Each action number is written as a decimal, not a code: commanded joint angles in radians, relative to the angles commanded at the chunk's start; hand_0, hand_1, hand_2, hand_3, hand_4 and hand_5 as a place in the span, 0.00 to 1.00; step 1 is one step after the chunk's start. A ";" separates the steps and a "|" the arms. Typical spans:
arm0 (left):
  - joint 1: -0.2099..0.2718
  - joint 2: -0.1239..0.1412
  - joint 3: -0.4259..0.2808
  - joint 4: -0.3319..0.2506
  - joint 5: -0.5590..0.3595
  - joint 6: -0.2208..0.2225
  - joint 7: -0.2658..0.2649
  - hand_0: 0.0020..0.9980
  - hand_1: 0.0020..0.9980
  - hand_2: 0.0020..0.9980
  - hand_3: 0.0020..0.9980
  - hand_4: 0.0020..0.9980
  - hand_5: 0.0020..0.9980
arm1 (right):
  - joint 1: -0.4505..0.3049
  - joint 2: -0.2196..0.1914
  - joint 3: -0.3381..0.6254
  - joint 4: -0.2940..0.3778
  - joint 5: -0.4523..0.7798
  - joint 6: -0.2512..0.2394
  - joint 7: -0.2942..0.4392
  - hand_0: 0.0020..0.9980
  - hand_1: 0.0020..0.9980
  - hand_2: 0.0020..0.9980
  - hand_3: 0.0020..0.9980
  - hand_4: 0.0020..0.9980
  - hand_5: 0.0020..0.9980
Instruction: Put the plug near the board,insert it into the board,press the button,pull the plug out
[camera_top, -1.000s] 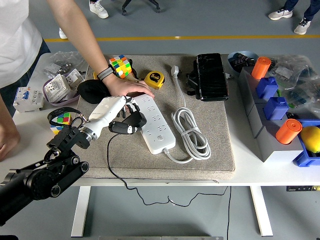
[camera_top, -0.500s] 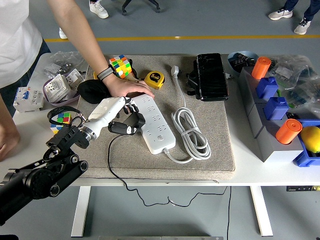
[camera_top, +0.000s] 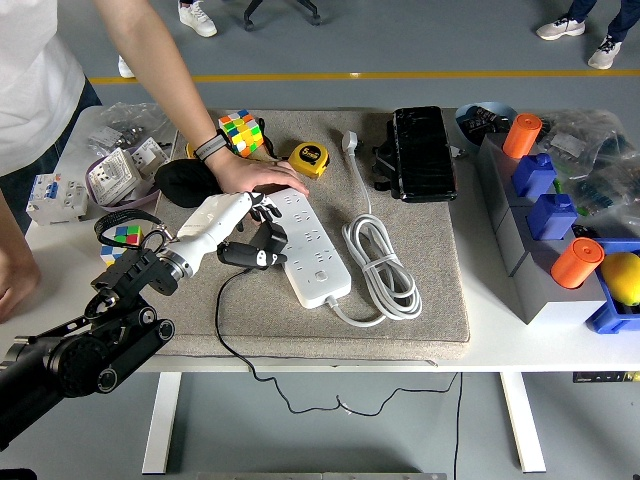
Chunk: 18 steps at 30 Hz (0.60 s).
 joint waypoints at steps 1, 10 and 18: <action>0.001 0.001 -0.003 -0.003 0.000 0.000 -0.002 0.36 0.60 0.62 0.64 1.00 0.39 | 0.000 0.000 0.000 0.000 0.000 0.000 0.000 0.60 0.66 0.61 0.50 0.78 0.51; 0.026 0.014 -0.043 -0.062 -0.003 0.002 -0.007 0.40 0.61 0.65 0.68 1.00 0.49 | -0.002 0.000 -0.002 -0.001 0.001 0.000 0.000 0.60 0.66 0.61 0.50 0.78 0.51; 0.073 0.039 -0.065 -0.130 -0.125 0.035 -0.073 0.51 0.66 0.70 0.71 1.00 0.71 | 0.000 0.000 0.001 0.000 -0.001 0.000 0.002 0.60 0.66 0.60 0.50 0.78 0.51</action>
